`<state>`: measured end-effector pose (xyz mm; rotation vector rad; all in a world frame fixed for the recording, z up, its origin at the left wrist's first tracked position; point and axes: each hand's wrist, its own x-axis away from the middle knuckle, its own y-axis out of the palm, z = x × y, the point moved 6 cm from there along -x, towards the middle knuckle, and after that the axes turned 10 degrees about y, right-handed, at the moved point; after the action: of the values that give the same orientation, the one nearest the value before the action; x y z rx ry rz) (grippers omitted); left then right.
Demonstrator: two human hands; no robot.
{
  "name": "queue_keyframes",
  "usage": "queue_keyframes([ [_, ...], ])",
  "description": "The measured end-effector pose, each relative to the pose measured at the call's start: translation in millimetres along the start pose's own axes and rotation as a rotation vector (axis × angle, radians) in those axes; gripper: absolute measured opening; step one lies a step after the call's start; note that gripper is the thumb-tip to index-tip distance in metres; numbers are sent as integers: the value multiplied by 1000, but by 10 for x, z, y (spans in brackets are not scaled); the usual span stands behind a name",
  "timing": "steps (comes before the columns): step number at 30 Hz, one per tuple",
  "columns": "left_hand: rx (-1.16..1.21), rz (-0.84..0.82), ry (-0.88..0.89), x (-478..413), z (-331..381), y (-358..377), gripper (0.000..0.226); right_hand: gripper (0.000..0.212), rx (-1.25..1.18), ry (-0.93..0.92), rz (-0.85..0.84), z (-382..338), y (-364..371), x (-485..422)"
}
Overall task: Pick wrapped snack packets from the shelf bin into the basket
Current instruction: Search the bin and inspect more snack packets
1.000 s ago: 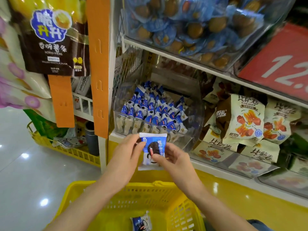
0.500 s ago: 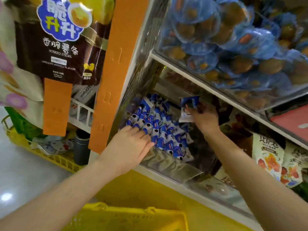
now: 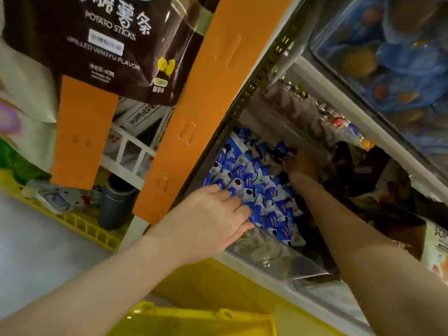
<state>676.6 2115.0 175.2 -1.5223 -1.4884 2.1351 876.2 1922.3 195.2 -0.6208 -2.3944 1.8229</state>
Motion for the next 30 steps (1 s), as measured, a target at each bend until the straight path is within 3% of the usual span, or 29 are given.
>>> queue_keyframes([
  [4, 4, -20, 10, -4, 6, -4, 37, 30, 16, -97, 35, -36, -47, 35],
  [8, 30, -10, 12, -3, 8, -13, 38, 33, -91, -83, -170, -56, 74, 50],
  [12, 30, -15, 20, -3, 13, -6, 39, 32, -296, 24, -218, -16, 156, 68],
  [19, 49, 6, 31, -4, 7, -8, 40, 32, -215, -39, -370, -14, 91, 85],
  [24, 51, 29, 51, 4, 3, -12, 41, 30, -71, -67, -155, 4, -250, -55],
  [27, 52, 54, 58, 3, -2, -4, 41, 30, 153, -69, -149, 94, -309, -92],
  [30, 38, 88, 76, 9, -8, 10, 42, 32, 225, -80, -150, 105, -253, 8],
])
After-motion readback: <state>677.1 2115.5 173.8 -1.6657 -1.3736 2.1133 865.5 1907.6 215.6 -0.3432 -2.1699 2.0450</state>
